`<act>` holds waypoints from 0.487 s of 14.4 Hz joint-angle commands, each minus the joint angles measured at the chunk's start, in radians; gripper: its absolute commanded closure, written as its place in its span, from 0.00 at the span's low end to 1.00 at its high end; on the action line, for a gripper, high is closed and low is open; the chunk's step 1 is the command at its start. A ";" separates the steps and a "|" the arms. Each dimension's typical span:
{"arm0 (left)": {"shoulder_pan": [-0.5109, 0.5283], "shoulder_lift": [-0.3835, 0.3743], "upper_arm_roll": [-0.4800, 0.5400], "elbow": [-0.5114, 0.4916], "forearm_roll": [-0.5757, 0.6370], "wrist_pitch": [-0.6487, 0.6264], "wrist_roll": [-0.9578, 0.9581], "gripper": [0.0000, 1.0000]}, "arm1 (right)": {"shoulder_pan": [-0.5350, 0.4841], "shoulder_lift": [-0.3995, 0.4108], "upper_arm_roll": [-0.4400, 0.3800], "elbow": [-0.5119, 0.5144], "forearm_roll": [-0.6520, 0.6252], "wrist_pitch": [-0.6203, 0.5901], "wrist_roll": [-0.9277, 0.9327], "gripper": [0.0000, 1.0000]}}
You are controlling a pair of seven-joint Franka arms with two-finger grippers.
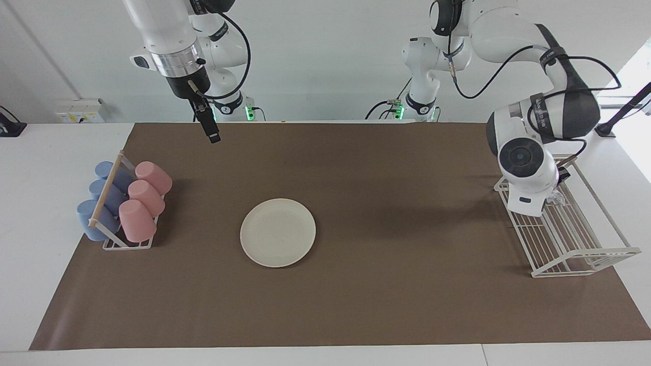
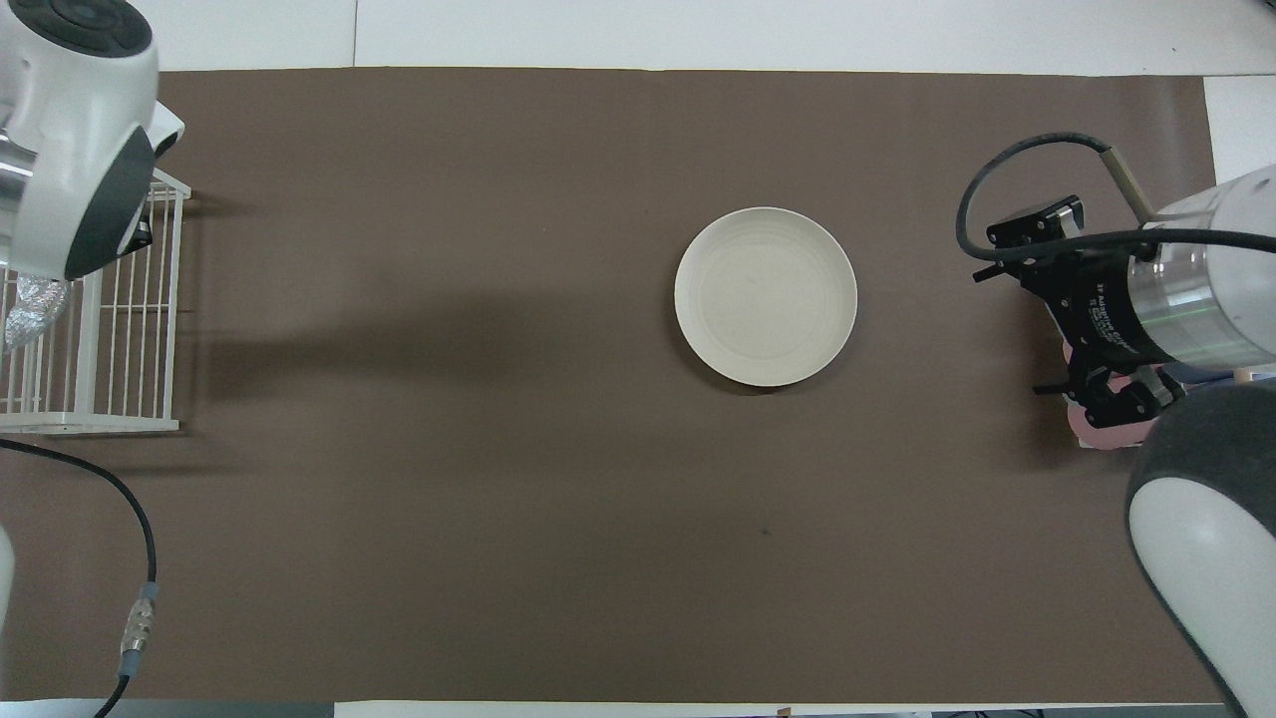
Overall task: Wipe plate with sponge
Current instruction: 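Lift the scrubber out of the rack while the right gripper moves toward the plate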
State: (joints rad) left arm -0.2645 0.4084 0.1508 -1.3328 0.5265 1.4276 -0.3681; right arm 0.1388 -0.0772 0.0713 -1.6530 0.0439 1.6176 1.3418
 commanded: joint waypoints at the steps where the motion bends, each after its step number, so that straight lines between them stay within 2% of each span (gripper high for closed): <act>1: -0.001 -0.019 0.018 0.148 -0.195 -0.142 0.009 1.00 | 0.024 -0.047 0.001 -0.073 0.013 0.028 0.034 0.00; 3: 0.014 -0.101 0.019 0.150 -0.342 -0.164 0.001 1.00 | 0.033 -0.059 0.001 -0.085 0.013 0.024 0.027 0.00; 7: 0.161 -0.224 0.018 0.145 -0.737 -0.202 -0.087 1.00 | 0.033 -0.061 0.001 -0.079 0.013 -0.071 -0.032 0.00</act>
State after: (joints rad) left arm -0.1757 0.2410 0.1719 -1.1729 -0.0478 1.2400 -0.4011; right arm 0.1778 -0.1112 0.0722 -1.7052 0.0439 1.5846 1.3436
